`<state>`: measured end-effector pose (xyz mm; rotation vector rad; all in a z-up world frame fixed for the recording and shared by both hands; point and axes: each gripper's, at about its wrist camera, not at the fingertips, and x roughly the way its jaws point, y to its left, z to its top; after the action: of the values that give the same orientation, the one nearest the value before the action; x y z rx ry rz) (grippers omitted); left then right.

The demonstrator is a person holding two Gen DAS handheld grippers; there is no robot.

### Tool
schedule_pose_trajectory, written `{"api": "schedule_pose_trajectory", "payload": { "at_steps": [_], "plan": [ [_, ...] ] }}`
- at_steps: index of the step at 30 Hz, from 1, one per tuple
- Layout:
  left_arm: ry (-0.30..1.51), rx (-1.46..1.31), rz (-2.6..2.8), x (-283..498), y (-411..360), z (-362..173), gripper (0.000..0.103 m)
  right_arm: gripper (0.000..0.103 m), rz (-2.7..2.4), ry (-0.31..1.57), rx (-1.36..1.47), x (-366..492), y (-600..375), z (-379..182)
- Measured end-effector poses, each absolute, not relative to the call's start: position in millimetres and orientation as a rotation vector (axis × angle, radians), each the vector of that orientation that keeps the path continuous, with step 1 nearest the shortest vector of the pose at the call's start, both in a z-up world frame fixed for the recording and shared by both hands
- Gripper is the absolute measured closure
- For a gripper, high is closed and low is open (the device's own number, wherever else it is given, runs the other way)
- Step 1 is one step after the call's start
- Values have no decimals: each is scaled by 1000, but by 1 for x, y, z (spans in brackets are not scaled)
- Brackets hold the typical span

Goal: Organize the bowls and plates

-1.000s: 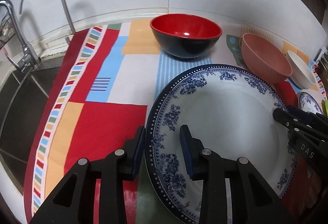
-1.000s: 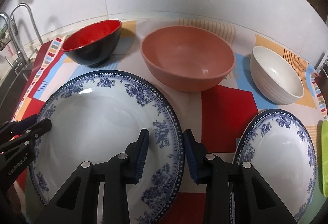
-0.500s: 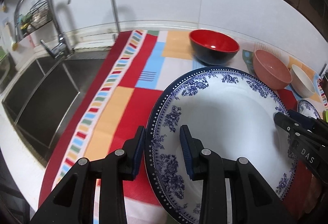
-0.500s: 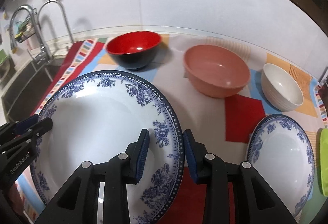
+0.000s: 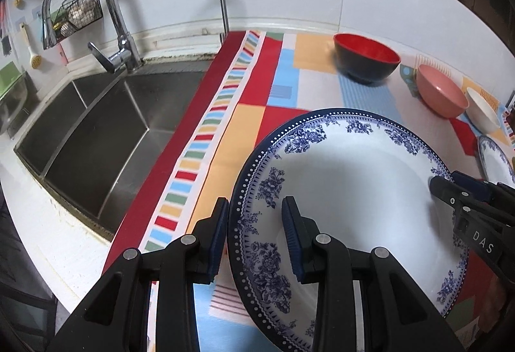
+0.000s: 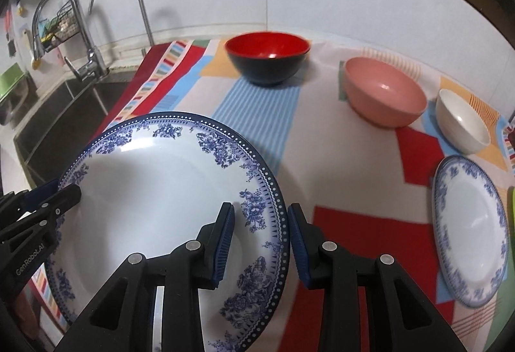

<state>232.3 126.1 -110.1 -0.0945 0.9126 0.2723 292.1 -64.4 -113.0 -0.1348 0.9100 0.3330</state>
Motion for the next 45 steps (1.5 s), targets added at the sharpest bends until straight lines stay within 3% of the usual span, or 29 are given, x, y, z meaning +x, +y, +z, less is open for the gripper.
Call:
{"api": "schedule_pose_trajectory", "payload": {
  "at_steps": [32, 36, 40, 45],
  "plan": [
    [990, -110, 263, 236, 134, -137, 66, 67, 304, 999, -149, 290, -52, -132],
    [911, -86, 325, 226, 135, -123, 42, 65, 264, 971, -164, 287, -55, -127],
    [845, -49, 315, 220, 128, -104, 29, 52, 244, 919, -164, 281, -61, -111],
    [798, -23, 256, 216, 115, -84, 20, 32, 207, 860, -113, 268, -79, -88]
  ]
}}
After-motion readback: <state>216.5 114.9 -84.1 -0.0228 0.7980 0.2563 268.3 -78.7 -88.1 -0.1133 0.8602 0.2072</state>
